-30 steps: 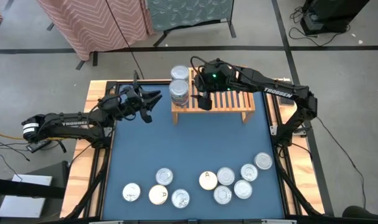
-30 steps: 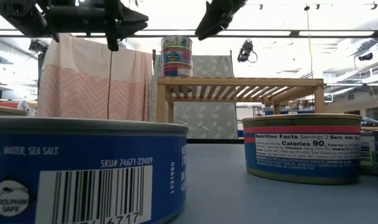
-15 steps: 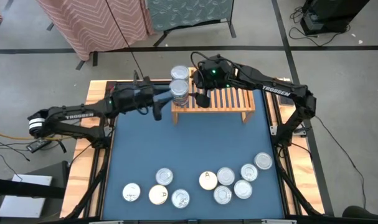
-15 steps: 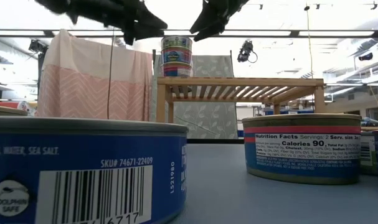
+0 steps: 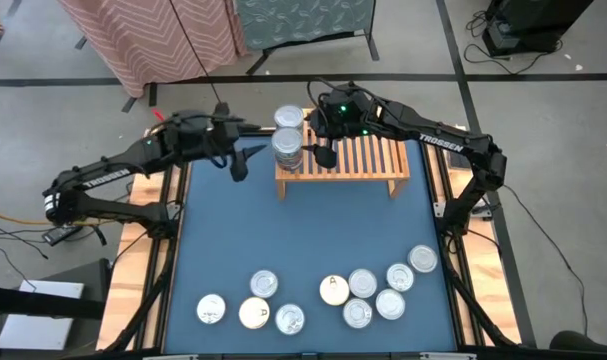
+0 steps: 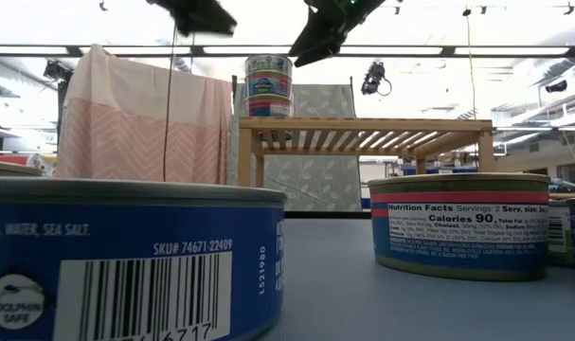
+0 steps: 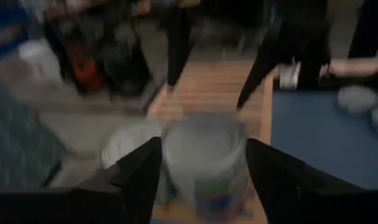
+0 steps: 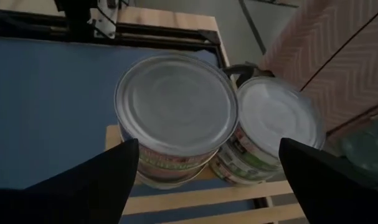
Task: Stack canned seafood by type on shelf
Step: Stack the green tuna can on top of the other green tuna cans on the shelf
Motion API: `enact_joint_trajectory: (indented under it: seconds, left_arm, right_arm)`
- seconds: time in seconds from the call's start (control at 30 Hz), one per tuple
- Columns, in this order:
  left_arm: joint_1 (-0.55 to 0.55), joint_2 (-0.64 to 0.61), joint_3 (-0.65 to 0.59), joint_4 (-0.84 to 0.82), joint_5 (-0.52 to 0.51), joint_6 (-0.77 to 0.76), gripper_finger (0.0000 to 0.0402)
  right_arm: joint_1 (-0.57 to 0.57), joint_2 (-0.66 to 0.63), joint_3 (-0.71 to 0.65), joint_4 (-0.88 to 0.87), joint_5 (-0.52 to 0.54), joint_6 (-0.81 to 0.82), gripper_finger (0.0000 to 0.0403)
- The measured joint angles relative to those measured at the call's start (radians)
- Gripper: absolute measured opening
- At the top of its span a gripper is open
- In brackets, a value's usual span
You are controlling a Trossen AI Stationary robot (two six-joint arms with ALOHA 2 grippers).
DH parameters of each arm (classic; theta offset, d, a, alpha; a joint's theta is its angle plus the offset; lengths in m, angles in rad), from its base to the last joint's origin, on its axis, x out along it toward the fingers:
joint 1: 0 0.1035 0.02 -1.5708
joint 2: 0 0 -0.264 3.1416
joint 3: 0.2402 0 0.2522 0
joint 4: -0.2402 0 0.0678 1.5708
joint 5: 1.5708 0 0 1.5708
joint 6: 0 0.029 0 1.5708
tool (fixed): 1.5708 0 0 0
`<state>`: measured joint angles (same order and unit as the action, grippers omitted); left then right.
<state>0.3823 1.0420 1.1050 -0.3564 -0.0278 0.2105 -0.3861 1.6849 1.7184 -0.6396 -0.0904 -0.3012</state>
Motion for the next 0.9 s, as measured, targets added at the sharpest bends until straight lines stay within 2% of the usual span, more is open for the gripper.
enact_joint_trajectory:
  seconds: [0.17, 0.33, 0.9]
  left_arm:
    - [0.005, 0.046, -0.002, -0.022, 0.015, -0.004, 0.0295]
    - [0.005, 0.098, -0.002, -0.016, 0.015, -0.006, 0.032]
    - [0.038, 0.143, -0.012, -0.023, 0.033, -0.01, 0.0326]
  right_arm:
    - [-0.02, 0.0, 0.0, 0.017, -0.059, 0.002, 0.0381]
    - [-0.031, 0.011, 0.001, 0.016, -0.145, -0.007, 0.0376]
    - [-0.036, 0.049, 0.0, 0.034, -0.178, -0.058, 0.0374]
